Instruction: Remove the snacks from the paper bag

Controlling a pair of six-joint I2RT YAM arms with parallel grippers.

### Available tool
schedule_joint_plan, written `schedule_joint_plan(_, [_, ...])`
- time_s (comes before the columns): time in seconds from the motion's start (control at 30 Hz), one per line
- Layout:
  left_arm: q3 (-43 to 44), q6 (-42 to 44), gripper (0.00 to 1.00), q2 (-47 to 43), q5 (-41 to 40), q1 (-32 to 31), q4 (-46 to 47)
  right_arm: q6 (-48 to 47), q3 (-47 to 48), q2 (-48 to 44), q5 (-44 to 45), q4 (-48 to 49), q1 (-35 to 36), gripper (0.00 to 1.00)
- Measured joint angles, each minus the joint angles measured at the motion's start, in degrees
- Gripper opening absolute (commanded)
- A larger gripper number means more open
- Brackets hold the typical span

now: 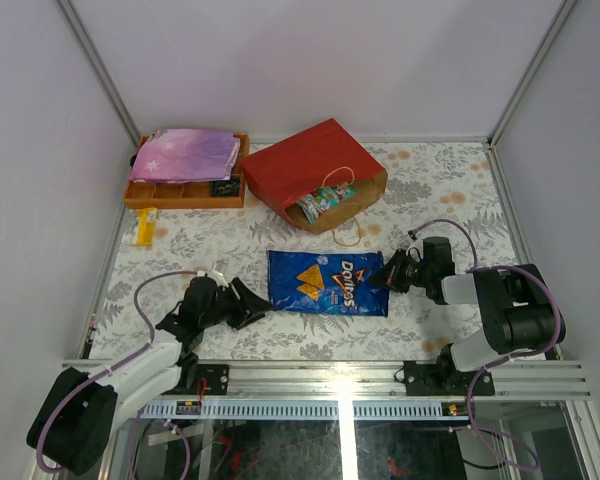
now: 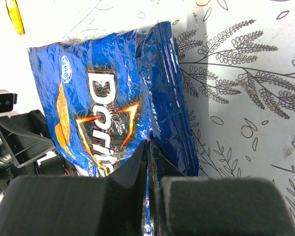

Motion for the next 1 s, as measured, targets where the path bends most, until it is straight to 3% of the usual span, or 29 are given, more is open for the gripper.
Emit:
schedule_joint_plan(0.37, [-1.14, -1.95, 0.5, 3.34, 2.69, 0.0, 5.64, 0.0, 0.0, 0.0, 0.0, 0.0, 0.0, 0.0])
schedule_joint_plan(0.67, [0.83, 0.17, 0.28, 6.29, 1.53, 0.0, 5.42, -0.02, 0.04, 0.0, -0.02, -0.02, 0.0, 0.0])
schedule_joint_plan(1.0, [3.67, 3.32, 0.14, 7.63, -0.94, 0.26, 3.89, -0.09, 0.09, 0.0, -0.04, -0.13, 0.0, 0.0])
